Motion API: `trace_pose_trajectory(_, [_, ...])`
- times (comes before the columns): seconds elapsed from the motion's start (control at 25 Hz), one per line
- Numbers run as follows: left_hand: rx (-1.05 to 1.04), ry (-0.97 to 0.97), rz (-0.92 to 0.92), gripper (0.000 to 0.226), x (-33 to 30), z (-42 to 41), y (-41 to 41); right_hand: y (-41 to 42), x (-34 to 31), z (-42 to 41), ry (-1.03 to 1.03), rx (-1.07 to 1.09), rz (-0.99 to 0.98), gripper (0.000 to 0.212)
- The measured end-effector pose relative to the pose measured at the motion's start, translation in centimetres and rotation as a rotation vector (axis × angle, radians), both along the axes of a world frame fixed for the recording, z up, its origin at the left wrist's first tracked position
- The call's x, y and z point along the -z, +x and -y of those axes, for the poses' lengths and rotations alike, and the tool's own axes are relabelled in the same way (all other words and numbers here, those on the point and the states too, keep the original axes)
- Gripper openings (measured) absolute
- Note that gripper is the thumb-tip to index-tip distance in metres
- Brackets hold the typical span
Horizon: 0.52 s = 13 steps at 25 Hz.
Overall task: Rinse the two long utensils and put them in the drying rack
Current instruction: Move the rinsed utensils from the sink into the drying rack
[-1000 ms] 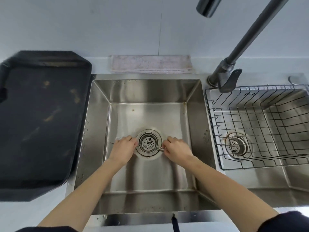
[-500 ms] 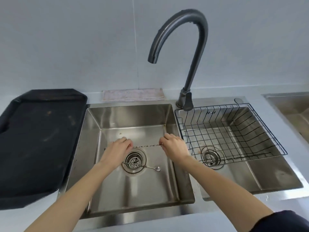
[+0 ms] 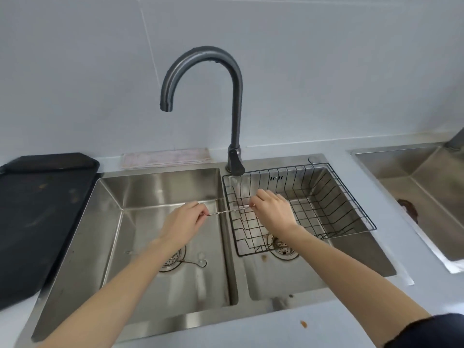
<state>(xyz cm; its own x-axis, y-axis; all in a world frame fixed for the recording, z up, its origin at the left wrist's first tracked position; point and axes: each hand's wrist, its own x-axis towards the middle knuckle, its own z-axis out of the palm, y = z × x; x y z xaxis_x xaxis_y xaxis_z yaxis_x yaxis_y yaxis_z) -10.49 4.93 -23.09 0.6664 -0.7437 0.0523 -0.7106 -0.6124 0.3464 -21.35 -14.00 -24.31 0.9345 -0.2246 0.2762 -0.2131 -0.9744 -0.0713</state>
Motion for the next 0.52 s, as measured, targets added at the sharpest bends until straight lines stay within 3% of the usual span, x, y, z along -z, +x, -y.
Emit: trace_pose_trajectory(0.52, [0.005, 0.041, -0.022, 0.023, 0.6, 12.1, -4.8, -6.1, 0.5, 13.6, -0.011, 0.057, 0.031, 0.024])
